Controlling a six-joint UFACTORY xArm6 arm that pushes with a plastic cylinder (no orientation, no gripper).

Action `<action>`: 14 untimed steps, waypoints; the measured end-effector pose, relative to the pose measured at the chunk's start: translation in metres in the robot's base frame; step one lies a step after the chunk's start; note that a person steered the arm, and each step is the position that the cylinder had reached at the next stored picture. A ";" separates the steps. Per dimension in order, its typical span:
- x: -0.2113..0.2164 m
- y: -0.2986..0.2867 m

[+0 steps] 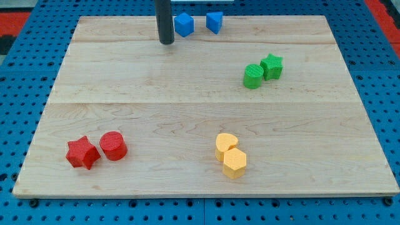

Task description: Push the green circle closer to the blue cube

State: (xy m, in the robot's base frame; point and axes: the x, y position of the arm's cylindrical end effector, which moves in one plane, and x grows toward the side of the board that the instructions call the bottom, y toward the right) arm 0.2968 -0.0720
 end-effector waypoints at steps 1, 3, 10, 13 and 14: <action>0.066 0.048; 0.152 0.196; 0.025 0.182; -0.036 0.096; -0.014 0.096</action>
State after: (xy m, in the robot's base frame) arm 0.2829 0.0238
